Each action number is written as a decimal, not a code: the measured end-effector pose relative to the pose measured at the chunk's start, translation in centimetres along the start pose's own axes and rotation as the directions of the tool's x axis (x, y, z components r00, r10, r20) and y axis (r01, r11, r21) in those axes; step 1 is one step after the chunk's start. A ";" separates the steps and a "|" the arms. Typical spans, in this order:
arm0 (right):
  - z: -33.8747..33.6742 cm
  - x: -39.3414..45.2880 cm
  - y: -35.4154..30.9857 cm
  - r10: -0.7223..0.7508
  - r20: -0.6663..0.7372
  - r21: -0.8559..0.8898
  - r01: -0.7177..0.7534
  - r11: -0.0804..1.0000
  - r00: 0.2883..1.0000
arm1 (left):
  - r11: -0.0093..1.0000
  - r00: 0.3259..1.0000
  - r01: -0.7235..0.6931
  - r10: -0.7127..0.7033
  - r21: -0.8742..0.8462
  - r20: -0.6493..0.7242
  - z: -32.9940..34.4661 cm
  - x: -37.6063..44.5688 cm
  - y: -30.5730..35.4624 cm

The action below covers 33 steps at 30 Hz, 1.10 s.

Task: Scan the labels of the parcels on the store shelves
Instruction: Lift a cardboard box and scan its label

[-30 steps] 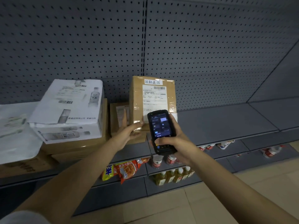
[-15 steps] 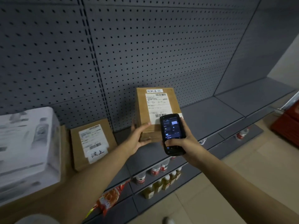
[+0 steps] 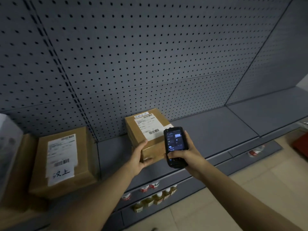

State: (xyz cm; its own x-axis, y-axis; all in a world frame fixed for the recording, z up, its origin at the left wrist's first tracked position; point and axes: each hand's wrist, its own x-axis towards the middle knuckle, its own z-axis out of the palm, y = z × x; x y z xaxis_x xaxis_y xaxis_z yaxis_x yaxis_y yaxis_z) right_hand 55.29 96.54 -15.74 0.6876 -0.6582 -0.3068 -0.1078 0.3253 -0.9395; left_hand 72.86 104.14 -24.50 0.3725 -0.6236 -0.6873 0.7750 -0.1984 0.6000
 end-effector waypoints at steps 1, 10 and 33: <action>-0.4 0.4 0.2 0.012 0.007 -0.001 -0.012 1.000 1.000 | 1.000 1.000 0.000 0.000 -0.008 -0.005 0.1 0.2 -0.1; -0.3 3.2 1.0 0.073 0.059 0.029 -0.075 0.997 0.996 | 1.000 1.000 0.011 -0.011 -0.004 -0.013 -1.2 1.4 0.2; 24.4 6.1 5.9 0.198 0.271 0.167 -0.249 0.954 0.942 | 0.239 0.713 0.040 0.674 0.970 -0.196 -24.0 -10.4 9.7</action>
State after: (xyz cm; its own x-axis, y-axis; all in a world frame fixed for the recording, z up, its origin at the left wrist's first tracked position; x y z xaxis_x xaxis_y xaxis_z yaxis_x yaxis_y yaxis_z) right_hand 76.33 111.01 -19.38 0.8208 -0.3716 -0.4338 -0.1537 0.5878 -0.7943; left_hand 88.81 126.86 -21.37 0.8873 -0.4303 -0.1658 -0.2950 -0.8060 0.5131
